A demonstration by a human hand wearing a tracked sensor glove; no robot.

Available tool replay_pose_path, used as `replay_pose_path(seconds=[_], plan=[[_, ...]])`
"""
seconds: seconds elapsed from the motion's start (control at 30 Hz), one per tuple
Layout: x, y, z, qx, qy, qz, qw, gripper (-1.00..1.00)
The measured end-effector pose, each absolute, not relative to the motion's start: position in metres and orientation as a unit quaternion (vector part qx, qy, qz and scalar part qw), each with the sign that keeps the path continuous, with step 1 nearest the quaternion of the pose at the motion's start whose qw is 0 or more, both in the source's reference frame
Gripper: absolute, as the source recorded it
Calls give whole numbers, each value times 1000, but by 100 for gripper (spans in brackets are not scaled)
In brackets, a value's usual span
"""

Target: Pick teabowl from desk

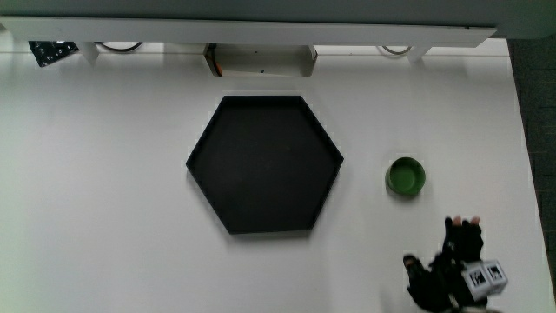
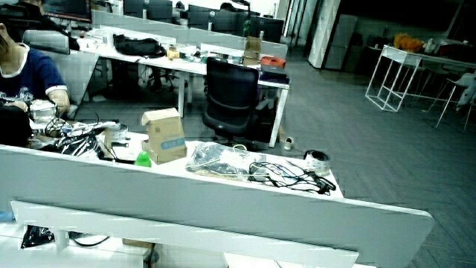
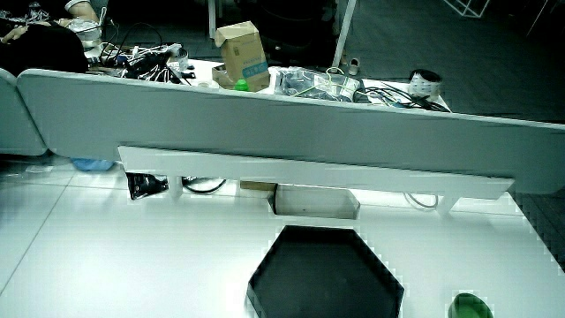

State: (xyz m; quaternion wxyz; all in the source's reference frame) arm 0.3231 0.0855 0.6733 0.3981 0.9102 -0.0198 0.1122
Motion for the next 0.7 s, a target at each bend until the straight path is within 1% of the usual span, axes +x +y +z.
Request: replay_pose_path(seconds=[0.03,0.13,0.17,0.2,0.4,0.43,0.47,0.53,0.6,0.63,0.67,0.7], plan=[[333,84,692,916,-10,101,388,0],[334,71,691,904,5,100,415,0],[337,68,695,900,10,93,425,0],[336,65,696,890,13,95,445,0],[317,47,690,886,-17,77,457,0],[317,45,688,880,-25,85,466,0],[317,45,687,886,-26,76,456,0],[314,43,686,880,-31,84,467,0],[313,43,689,878,-37,75,470,0],[309,43,682,880,-40,76,467,0],[311,43,685,882,-34,70,466,0],[312,44,686,888,-29,61,454,7]])
